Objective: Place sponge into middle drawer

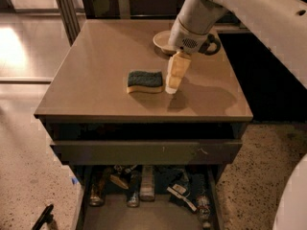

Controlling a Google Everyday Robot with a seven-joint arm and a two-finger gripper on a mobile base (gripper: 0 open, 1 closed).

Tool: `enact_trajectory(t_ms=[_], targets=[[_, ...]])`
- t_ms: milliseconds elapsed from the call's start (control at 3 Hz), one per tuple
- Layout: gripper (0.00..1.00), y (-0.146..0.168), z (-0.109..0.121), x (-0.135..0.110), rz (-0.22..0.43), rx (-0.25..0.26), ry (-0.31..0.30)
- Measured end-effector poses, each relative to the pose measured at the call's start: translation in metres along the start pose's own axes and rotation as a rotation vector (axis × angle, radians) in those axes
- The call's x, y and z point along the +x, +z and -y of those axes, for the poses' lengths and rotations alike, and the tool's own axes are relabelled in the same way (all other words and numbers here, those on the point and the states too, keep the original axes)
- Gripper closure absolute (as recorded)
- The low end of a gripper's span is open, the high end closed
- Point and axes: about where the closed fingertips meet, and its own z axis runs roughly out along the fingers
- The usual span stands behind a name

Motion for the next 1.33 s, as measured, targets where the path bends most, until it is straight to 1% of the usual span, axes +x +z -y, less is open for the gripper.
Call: enact_trajectory(t_ms=[333, 667, 1000, 1333], targets=[[0.00, 0.017, -0.002, -0.026, 0.031, -0.047, -0.057], [0.00, 0.031, -0.004, -0.043, 0.043, -0.081, -0.095], [0.00, 0.031, -0.004, -0.043, 0.043, -0.081, -0.095], [0.00, 0.078, 0.008, -0.047, 0.101, -0.148, -0.096]])
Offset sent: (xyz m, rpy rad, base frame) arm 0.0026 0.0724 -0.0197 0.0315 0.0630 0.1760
